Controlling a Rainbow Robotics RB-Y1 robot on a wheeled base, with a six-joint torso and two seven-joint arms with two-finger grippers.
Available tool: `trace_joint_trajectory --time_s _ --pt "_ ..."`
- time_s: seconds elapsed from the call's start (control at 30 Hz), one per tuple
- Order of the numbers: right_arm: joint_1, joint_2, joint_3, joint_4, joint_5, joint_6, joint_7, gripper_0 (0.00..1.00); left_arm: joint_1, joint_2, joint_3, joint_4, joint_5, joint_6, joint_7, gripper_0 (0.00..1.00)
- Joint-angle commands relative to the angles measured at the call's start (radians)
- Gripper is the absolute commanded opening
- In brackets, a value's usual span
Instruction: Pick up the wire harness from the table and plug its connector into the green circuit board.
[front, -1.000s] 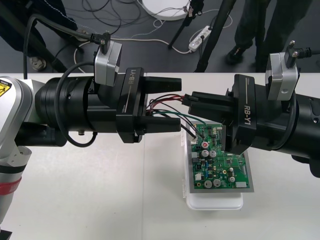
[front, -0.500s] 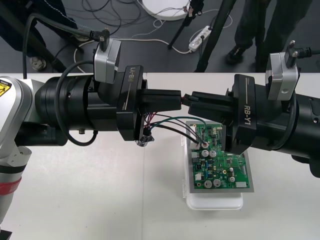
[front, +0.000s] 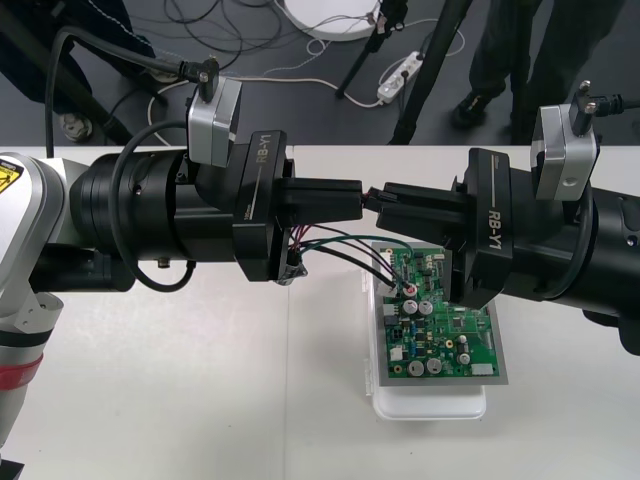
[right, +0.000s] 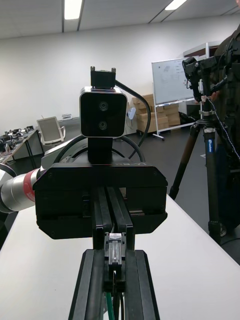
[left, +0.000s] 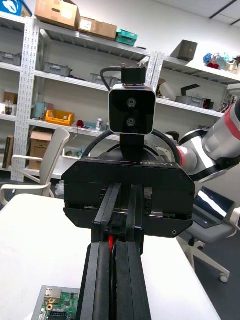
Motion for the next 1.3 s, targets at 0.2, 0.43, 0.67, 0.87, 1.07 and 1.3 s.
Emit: trace_joint_trajectory --time_s 0.2,0.43,0.67,0.87,1.07,1.3 --pt "-0.026 0.017 0.015 -0.036 -0.023 0.059 0.028 0.95 -0.036 0.001 -0.004 -0.036 0.023 0.043 -0.002 0.0" --pt "-0.024 0.014 0.015 -0.036 -0.023 0.075 0.029 1.0 -0.019 0.01 0.004 -0.033 0.021 0.042 -0.008 0.0" --pt "-0.021 0.011 0.013 -0.036 -0.023 0.091 0.029 1.0 0.036 0.024 0.044 -0.033 0.021 0.042 -0.025 0.0" --pt "-0.021 0.007 0.013 -0.036 -0.021 0.106 0.029 1.0 0.086 0.034 0.087 -0.033 0.02 0.042 -0.046 0.0" --pt "-0.021 -0.003 0.01 -0.036 -0.023 0.124 0.029 1.0 0.14 0.048 0.126 -0.018 0.02 0.042 -0.066 0.0" --pt "0.016 -0.038 -0.035 -0.036 -0.023 0.124 0.026 1.0 0.186 0.054 0.154 0.041 0.04 0.016 -0.094 0.0"
